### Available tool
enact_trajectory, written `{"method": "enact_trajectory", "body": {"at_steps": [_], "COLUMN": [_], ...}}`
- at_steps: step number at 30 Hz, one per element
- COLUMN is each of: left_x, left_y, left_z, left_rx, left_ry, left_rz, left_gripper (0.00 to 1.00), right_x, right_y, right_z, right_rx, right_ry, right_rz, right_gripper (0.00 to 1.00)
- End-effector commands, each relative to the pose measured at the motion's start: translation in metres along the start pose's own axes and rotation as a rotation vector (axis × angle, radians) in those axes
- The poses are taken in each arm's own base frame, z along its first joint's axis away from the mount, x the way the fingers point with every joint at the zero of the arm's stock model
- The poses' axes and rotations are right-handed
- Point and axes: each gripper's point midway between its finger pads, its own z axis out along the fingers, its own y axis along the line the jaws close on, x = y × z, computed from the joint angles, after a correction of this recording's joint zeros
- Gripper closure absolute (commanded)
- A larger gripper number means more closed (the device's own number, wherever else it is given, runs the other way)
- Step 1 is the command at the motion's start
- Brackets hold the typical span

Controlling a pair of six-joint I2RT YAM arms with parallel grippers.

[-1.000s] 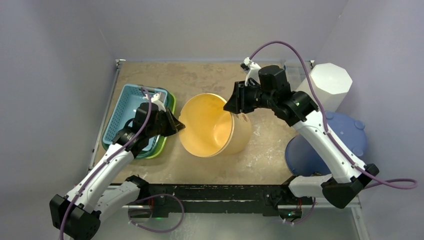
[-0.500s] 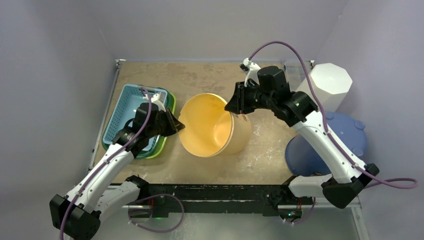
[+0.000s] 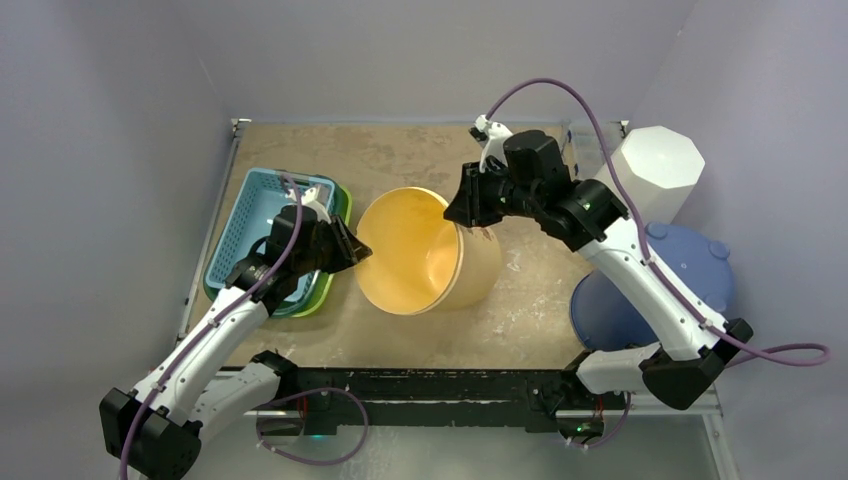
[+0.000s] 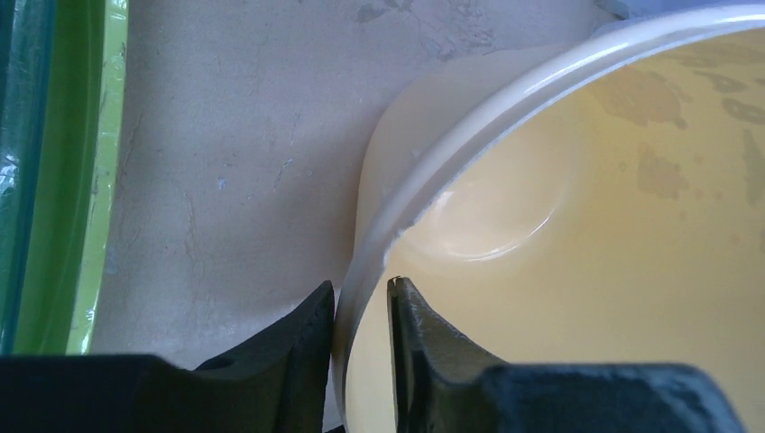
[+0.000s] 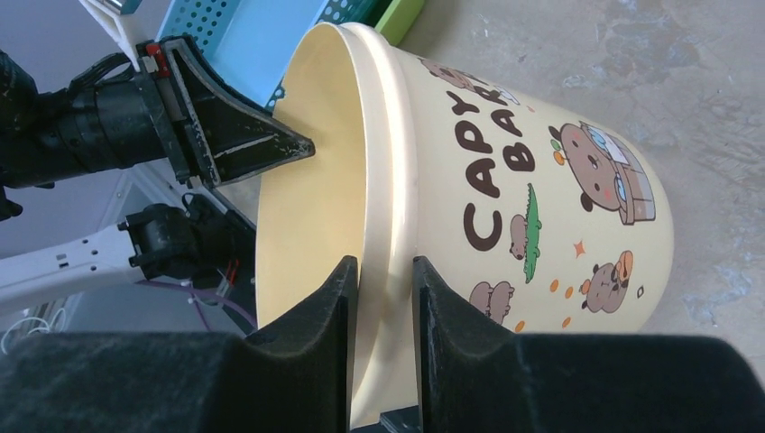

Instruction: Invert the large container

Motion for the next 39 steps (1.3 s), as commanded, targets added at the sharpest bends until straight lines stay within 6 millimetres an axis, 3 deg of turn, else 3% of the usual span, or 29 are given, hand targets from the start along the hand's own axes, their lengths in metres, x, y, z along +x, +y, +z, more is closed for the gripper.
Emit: {"method": "enact_trajectory", "body": {"at_steps": [1,7,15,19,29,32,39], "left_x": [-0.016,-0.017,-0.013,-0.009,0.002,-0.001,-0.007], "left_y": [-0.025,-0.022,-0.023,-0.026,-0.012,-0.011,-0.011], "left_z": [-0.002,-0.006,-0.006,-0.005,0.007,0.008,0.007], "left_rx": [0.093,0.076,0.086,0.111,0.075,0.067,0.06], "left_ry": [-0.054,-0.061,-0.038,-0.019,0.007,-0.005,-0.039], "left_rz": [-0.021,-0.017,-0.006,0.009,0.005,0.002,-0.001], "left_gripper": [0.66,0.49,0.47,0.6,0.95,1.0,1.0], "right_x": [0.003,-0.013,-0.028,-0.027,-0.005,0.004,0.022], "right_y": [0.0,-0.009,-0.012,-0.009,0.009,0.003,-0.004], "right_z": [-0.004,-0.012,-0.018,-0.017,-0.009,-0.01,-0.016], "right_rx": [0.049,0.123,0.186,0.171,0.048,0.069,0.101], "right_ry": [0.013,-0.05,-0.099,-0.098,-0.017,0.022,0.09], "right_rz": [-0.03,-0.049,-0.077,-0.077,-0.09,-0.09,-0.074], "right_gripper": [1.0,1.0,1.0,1.0,1.0,0.9,0.67]}}
